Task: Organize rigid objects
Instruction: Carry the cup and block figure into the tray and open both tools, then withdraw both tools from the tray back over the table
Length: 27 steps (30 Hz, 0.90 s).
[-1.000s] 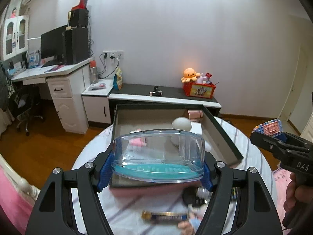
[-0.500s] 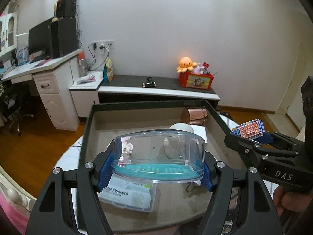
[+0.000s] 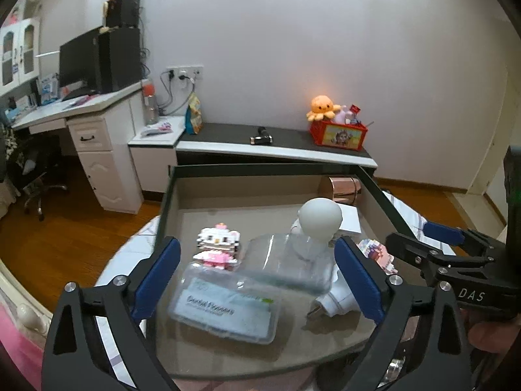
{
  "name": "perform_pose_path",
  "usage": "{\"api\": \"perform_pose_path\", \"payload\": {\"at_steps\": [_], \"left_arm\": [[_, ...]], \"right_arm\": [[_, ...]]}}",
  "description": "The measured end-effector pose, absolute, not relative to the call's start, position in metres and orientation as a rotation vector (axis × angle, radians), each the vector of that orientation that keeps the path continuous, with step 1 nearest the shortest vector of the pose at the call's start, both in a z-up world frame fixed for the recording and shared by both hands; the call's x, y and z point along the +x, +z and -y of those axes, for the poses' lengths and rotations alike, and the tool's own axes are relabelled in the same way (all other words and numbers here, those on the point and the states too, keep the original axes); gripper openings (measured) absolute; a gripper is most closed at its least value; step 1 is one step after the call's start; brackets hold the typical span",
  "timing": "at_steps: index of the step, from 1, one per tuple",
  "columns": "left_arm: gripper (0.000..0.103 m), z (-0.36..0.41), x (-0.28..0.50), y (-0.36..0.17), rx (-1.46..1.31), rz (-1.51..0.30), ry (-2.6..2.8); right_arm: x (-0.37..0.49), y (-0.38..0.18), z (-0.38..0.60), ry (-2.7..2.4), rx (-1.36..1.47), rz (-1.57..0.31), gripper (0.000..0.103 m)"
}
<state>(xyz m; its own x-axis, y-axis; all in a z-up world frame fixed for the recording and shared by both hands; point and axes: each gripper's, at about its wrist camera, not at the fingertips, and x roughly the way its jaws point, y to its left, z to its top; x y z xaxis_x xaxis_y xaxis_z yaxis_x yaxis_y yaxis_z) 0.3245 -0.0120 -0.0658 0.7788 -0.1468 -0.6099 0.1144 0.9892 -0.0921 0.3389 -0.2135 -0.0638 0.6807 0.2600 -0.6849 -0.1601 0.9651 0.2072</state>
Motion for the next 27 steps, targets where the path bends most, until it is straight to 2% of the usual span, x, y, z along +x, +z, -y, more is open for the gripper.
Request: {"api": "perform_pose_path", "payload": {"at_steps": [20, 27], "left_arm": [[0.102, -0.004, 0.219, -0.017, -0.078, -0.579, -0.094], [0.102, -0.010, 0.185, -0.010, -0.093, -0.566, -0.081]], "right_arm": [[0.228, 0.004, 0.221, 0.215, 0.172, -0.617, 0.103], [0.190, 0.009, 0.226, 0.211, 0.187, -0.589, 0.103]]}}
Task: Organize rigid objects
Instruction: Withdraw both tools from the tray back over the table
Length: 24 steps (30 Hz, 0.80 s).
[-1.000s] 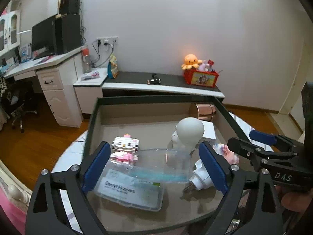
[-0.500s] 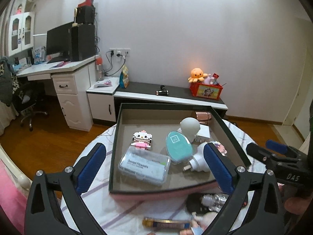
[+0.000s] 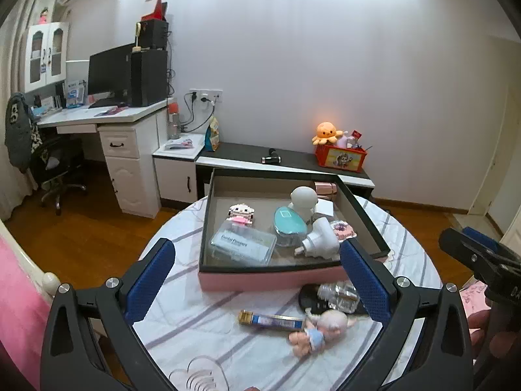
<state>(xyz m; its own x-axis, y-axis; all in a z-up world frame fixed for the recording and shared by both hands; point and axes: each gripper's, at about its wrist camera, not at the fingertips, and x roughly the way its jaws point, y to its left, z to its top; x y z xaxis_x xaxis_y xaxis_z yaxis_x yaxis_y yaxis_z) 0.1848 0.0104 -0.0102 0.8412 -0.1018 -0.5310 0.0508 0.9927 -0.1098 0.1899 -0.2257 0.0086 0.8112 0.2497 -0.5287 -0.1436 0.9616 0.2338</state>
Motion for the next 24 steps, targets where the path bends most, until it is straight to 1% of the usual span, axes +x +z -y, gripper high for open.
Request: {"api": "perform_pose_path", "payload": {"at_steps": [8, 15, 24], "left_arm": [[0.102, -0.014, 0.151, -0.011, -0.089, -0.562, -0.062], [0.103, -0.015, 0.126, -0.010, -0.089, -0.550, -0.055], [0.103, -0.011, 0.112, -0.010, -0.083, -0.549, -0.066]], "right_arm": [[0.158, 0.004, 0.227, 0.204, 0.193, -0.588, 0.103], [0.136, 0.012, 0.224, 0.205, 0.179, -0.560, 0.103], [0.121, 0.018, 0.225, 0.197, 0.169, -0.541, 0.103]]}}
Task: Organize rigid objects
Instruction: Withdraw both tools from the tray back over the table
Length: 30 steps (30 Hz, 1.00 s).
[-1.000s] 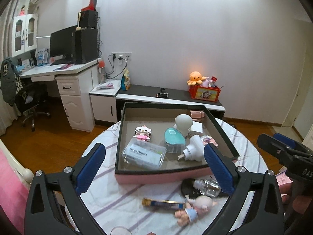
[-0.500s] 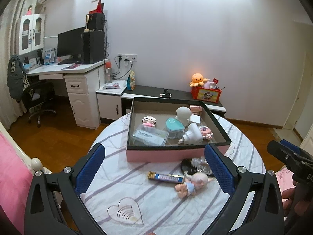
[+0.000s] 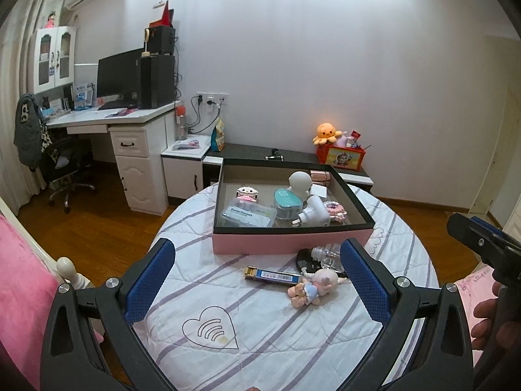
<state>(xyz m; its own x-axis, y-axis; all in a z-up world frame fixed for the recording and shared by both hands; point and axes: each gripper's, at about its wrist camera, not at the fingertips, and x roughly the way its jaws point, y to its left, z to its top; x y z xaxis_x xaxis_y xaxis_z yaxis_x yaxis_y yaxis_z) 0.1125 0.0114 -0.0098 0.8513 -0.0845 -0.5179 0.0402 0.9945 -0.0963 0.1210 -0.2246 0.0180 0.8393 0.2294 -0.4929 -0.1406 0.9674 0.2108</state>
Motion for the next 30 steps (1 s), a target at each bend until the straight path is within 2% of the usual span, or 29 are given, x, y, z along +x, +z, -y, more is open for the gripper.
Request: {"api": "perform_pose_path", "payload": {"at_steps": [30], "left_arm": [[0.103, -0.014, 0.126, -0.024, -0.086, -0.600, -0.057]], "right_arm": [[0.136, 0.007, 0.235, 0.169, 0.170, -0.591, 0.103]]}}
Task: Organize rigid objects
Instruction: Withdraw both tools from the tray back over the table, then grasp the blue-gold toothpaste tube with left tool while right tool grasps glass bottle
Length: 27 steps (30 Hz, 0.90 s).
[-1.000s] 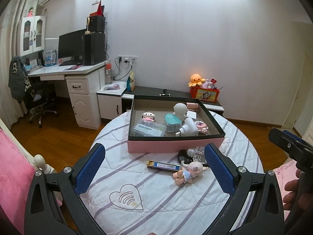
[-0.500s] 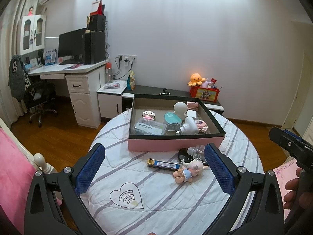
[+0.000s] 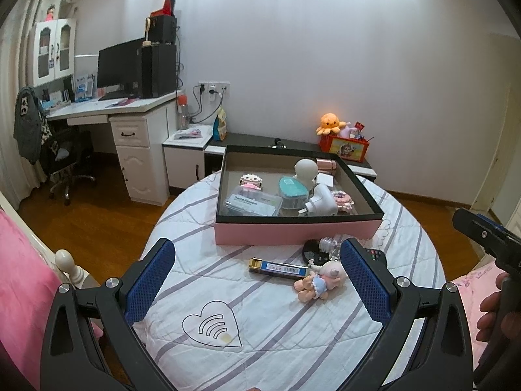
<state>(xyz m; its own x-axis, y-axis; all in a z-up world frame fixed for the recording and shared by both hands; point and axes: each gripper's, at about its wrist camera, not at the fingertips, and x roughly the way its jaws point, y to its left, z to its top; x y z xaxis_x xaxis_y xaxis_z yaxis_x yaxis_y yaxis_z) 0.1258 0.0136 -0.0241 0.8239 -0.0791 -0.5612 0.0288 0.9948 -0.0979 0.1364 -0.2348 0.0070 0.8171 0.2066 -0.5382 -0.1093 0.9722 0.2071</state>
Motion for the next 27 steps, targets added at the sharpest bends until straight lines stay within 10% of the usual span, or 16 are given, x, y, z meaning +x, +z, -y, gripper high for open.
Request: {"api": "perform_pose_path", "payload": {"at_steps": [17, 27], "left_arm": [[0.103, -0.012, 0.158, -0.073, -0.075, -0.725, -0.048], [0.102, -0.007, 0.184, -0.101, -0.071, -0.799, -0.072]], "right_arm": [[0.190, -0.059, 0.206, 0.260, 0.138, -0.772, 0.102], [0.231, -0.086, 0.181, 0.348, 0.097, -0.846, 0.067]]}}
